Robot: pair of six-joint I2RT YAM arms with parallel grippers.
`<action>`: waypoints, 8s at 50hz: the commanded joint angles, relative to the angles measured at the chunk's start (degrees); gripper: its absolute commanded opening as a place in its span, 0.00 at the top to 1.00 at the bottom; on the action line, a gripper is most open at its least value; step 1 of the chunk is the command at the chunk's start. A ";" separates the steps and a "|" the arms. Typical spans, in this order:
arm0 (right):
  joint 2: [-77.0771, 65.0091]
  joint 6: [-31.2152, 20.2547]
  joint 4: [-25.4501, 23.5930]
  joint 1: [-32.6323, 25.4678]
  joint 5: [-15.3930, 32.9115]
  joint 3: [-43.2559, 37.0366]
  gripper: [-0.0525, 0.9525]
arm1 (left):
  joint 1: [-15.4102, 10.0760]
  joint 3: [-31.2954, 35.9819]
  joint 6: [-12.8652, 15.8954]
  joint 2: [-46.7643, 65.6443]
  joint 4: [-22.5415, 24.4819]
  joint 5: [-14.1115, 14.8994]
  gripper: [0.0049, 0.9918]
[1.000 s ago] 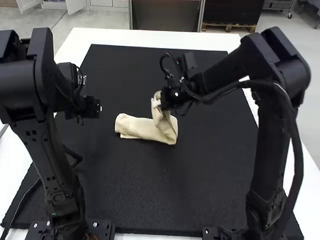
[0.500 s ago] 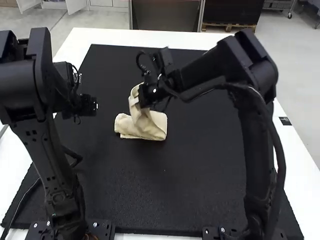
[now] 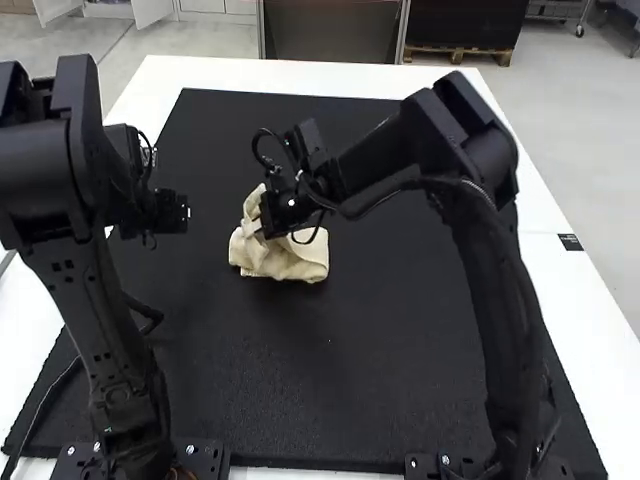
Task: Fold the towel.
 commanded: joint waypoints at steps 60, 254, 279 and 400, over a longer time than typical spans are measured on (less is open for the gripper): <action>-6.37 -7.97 -4.70 3.66 0.73 3.11 0.04 | 2.98 -0.41 3.80 1.33 3.50 -1.22 0.03; -0.13 -4.01 8.92 7.00 7.76 -1.98 0.92 | 8.78 1.26 1.77 -11.24 11.76 1.68 0.03; -24.48 -8.05 14.54 -12.07 14.26 -13.59 0.03 | -2.56 0.65 -1.13 -16.95 13.43 2.65 0.03; -126.52 -11.13 5.40 -48.99 10.49 -78.18 0.04 | -7.22 -29.58 -2.44 -90.87 -3.89 17.76 0.03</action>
